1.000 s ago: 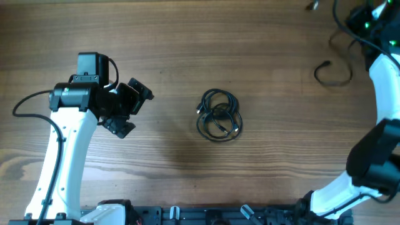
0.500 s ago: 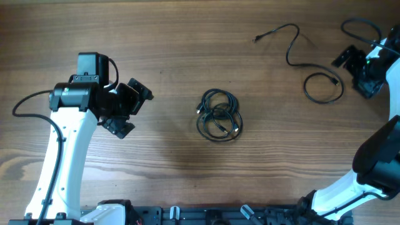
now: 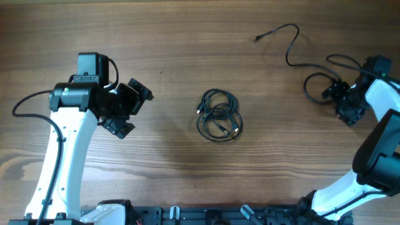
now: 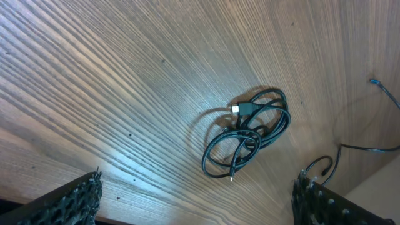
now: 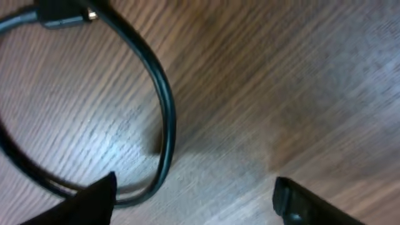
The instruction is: Untangle cables
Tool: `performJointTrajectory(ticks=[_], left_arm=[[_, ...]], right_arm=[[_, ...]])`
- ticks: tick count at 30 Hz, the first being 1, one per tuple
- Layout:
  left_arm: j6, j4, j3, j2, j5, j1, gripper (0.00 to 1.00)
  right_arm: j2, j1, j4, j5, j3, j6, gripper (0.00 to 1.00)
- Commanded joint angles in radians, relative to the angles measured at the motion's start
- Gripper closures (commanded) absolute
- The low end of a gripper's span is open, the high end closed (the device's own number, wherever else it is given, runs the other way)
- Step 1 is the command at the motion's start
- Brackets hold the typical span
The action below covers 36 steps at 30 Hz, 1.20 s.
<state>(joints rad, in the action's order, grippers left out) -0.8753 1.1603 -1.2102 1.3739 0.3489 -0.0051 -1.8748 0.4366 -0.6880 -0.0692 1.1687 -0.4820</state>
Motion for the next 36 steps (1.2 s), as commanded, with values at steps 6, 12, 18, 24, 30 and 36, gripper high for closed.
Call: performJointTrajectory(ticks=[6, 12, 18, 24, 30, 36], left_arm=[[0.008, -0.001, 0.0, 0.002, -0.01, 0.001, 0.0], [0.008, -0.001, 0.0, 0.002, -0.01, 0.001, 0.0], [0.008, -0.004, 0.0, 0.002, -0.01, 0.001, 0.0], [0.007, -0.005, 0.0, 0.002, -0.01, 0.001, 0.0], [0.007, -0.009, 0.0, 0.002, -0.01, 0.001, 0.0], [0.007, -0.016, 0.0, 0.002, -0.01, 0.001, 0.0]], right_arm=[[-0.01, -0.007, 0.076, 0.077, -0.004, -0.042, 0.65], [-0.061, -0.007, 0.11, 0.076, -0.004, -0.045, 0.78], [-0.064, -0.006, 0.198, 0.069, 0.052, -0.071, 0.96], [-0.065, -0.005, 0.062, 0.024, 0.594, 0.002, 0.96], [-0.077, -0.005, 0.126, 0.076, 0.796, 0.019, 0.78], [-0.249, -0.007, -0.022, 0.024, 0.794, 0.035, 0.27]])
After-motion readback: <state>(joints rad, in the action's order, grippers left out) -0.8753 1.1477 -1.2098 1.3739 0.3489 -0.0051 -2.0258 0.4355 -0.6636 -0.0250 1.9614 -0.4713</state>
